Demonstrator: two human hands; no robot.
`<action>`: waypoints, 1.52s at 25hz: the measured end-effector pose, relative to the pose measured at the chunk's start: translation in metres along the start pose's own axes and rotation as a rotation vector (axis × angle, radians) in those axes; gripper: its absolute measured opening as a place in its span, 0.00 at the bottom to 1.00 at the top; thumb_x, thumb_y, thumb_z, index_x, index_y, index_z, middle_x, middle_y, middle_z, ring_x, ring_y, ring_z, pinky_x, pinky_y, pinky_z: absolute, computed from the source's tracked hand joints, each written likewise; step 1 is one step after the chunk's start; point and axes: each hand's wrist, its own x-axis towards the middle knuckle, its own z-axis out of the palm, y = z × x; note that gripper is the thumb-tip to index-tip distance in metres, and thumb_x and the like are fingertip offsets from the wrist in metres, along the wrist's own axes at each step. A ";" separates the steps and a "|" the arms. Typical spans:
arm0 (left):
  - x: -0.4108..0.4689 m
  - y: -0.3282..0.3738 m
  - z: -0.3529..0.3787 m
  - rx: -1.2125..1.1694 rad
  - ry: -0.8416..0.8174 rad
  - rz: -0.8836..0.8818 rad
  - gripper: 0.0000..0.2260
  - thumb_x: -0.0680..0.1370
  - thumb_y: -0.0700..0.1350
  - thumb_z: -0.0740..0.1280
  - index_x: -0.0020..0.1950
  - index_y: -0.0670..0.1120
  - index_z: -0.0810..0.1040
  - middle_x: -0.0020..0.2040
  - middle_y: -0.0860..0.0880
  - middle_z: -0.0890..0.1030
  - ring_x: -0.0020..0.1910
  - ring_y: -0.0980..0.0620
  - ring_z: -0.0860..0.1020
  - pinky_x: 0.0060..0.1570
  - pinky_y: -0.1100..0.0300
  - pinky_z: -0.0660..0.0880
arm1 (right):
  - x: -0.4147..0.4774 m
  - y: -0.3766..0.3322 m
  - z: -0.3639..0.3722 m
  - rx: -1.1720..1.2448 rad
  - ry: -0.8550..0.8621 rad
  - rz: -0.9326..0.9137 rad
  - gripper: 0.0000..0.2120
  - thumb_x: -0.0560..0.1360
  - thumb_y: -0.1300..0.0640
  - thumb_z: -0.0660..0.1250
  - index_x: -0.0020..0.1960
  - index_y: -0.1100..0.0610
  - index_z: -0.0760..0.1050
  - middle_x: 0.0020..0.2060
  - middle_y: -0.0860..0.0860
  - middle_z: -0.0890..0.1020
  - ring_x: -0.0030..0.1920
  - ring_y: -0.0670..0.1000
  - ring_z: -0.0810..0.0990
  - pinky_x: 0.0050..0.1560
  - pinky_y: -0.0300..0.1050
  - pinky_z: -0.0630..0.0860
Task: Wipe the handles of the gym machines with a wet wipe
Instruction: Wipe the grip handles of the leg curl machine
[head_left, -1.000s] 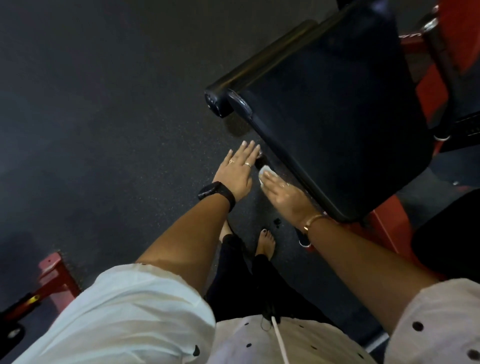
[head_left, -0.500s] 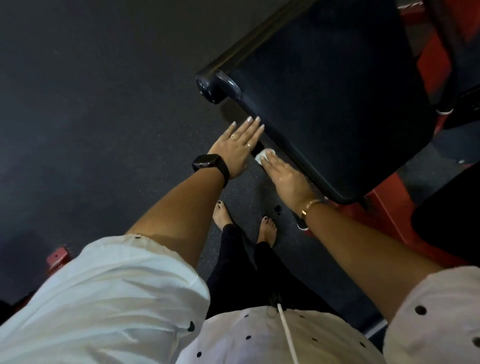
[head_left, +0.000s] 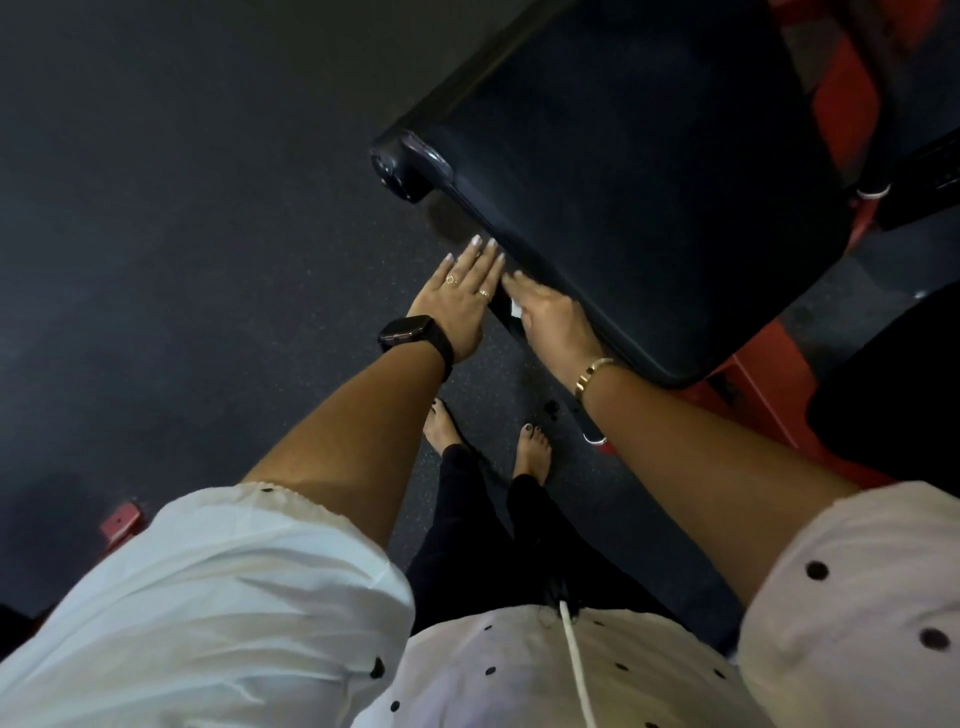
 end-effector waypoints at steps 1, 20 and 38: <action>0.000 0.001 0.000 -0.003 0.002 -0.010 0.33 0.80 0.44 0.55 0.77 0.43 0.36 0.78 0.45 0.37 0.76 0.46 0.36 0.74 0.50 0.40 | -0.020 0.007 0.003 -0.026 -0.010 -0.014 0.25 0.74 0.72 0.63 0.70 0.60 0.70 0.67 0.59 0.73 0.62 0.58 0.77 0.62 0.52 0.75; -0.015 0.002 -0.006 0.159 -0.002 0.047 0.32 0.81 0.44 0.52 0.77 0.42 0.34 0.78 0.43 0.37 0.77 0.45 0.38 0.74 0.50 0.39 | -0.084 0.034 -0.008 -0.350 -0.023 -0.550 0.27 0.62 0.79 0.71 0.59 0.67 0.77 0.60 0.60 0.79 0.61 0.57 0.78 0.53 0.49 0.80; -0.003 0.064 -0.002 0.087 -0.079 0.178 0.28 0.81 0.45 0.54 0.79 0.44 0.46 0.79 0.45 0.42 0.77 0.47 0.38 0.72 0.51 0.35 | -0.064 0.028 -0.018 -0.049 -0.050 -0.105 0.31 0.67 0.79 0.66 0.68 0.62 0.72 0.67 0.58 0.73 0.67 0.57 0.73 0.63 0.52 0.74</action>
